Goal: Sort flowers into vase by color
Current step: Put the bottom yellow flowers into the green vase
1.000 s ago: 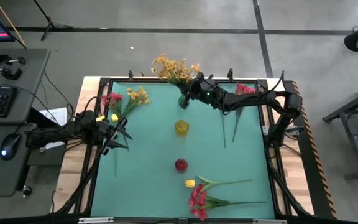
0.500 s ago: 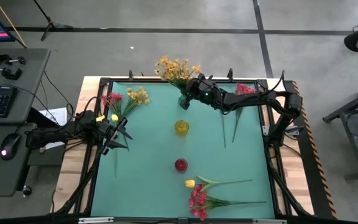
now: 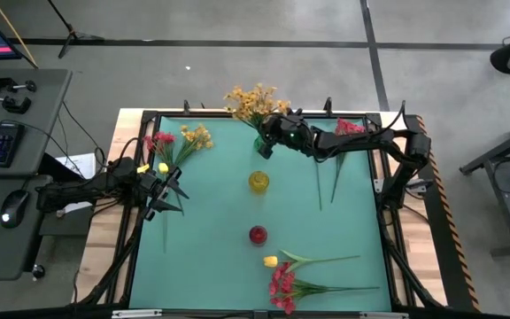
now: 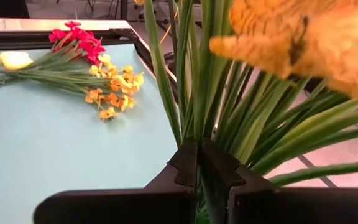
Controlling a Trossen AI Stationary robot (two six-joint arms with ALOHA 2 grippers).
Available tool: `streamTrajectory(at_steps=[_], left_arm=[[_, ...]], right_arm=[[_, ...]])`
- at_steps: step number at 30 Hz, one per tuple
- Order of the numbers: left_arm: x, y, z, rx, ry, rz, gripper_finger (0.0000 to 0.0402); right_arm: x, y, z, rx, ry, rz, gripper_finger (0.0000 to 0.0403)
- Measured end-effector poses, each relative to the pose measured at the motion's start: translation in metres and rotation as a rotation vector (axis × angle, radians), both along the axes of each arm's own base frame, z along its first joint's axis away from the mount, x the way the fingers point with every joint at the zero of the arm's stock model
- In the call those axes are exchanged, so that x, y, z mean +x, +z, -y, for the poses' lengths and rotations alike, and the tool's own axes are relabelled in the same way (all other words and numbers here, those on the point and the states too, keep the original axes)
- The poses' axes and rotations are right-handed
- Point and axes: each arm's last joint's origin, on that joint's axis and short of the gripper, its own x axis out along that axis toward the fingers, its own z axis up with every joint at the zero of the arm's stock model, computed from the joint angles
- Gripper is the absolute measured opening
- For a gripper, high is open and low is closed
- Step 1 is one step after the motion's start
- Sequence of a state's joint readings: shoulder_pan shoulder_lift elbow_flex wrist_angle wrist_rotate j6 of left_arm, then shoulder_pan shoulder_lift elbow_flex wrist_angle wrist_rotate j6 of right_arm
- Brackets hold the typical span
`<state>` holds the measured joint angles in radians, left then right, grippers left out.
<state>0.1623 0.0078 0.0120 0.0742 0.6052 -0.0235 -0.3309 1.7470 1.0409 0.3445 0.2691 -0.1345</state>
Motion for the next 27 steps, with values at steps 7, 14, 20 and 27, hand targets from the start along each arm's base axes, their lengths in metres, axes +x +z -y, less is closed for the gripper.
streamTrajectory(at_steps=[7, 14, 20, 27], left_arm=[[0.0000, -0.0001, 0.0000, 0.000, 0.000, -0.001, 0.0184], [0.0000, -0.0001, 0.0000, 0.000, 0.000, -0.001, 0.0184], [0.0000, -0.0001, 0.0000, 0.000, 0.000, -0.001, 0.0184], [0.0000, 0.0000, 0.0000, 0.000, 0.000, 0.000, 0.0184]], right_arm=[[-0.0009, -0.0021, -0.0003, 0.010, 0.000, -0.022, 0.0000], [-0.0009, -0.0022, -0.0003, 0.008, 0.002, -0.025, 0.0000], [-0.0009, -0.0022, -0.0004, 0.007, 0.005, -0.027, 0.0000], [-0.0009, -0.0022, -0.0004, 0.007, 0.005, -0.027, 0.0000]])
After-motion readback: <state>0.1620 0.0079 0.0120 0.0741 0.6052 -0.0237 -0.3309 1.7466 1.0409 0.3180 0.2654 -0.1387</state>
